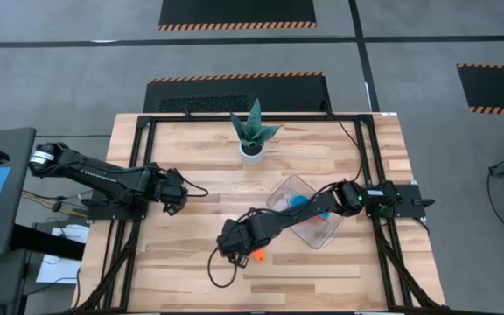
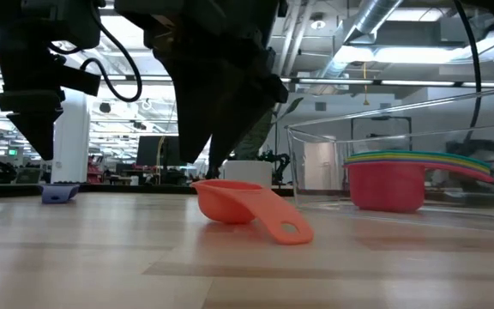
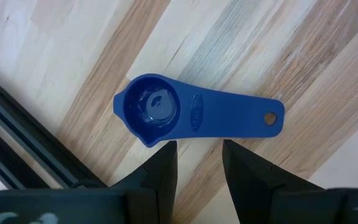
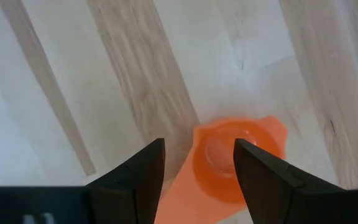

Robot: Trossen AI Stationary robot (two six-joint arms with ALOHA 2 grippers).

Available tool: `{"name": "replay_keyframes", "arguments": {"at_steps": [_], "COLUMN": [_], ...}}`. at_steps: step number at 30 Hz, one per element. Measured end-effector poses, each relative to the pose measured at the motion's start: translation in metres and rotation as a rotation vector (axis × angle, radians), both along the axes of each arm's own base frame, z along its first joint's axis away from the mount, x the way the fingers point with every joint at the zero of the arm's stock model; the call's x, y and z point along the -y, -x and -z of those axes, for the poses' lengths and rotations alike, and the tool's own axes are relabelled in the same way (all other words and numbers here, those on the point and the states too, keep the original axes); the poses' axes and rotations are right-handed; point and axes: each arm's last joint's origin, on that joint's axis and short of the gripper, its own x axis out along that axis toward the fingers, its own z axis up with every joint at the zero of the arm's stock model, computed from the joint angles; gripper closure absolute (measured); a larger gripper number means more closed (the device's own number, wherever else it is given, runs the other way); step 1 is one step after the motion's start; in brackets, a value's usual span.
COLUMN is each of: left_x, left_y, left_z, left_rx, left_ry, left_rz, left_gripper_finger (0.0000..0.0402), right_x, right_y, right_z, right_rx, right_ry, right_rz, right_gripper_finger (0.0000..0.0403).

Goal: Nest measuring cups in basket
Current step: Stack the orange measuring cup on top of the light blue measuring cup

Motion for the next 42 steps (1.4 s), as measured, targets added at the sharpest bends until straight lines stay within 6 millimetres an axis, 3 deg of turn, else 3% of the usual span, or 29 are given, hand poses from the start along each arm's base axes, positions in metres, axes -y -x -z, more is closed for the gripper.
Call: {"name": "replay_keyframes", "arguments": {"at_steps": [11, 22, 38, 42], "left_x": [0.0, 0.0, 0.0, 0.0], "left_y": [0.0, 0.0, 0.0, 0.0], "left_z": [0.0, 0.0, 0.0, 0.0], "left_rx": [0.001, 0.001, 0.007, 0.007], "left_ry": [-0.005, -0.005, -0.005, -0.006], "left_rz": [-0.001, -0.002, -0.015, -0.015], "left_gripper_finger": [0.0285, 0.0285, 0.0285, 0.0285], "right_x": [-0.005, -0.002, -0.004, -0.005], "right_y": [0.001, 0.007, 0.008, 0.01], "right_z": [0.0, 0.021, 0.021, 0.031], "right_rx": [0.024, -0.03, -0.03, -0.042], "right_ry": [0.039, 0.052, 0.05, 0.037], "right_rz": [0.009, 0.061, 0.056, 0.058], "right_gripper_finger": [0.0188, 0.0188, 0.0188, 0.0188]}}
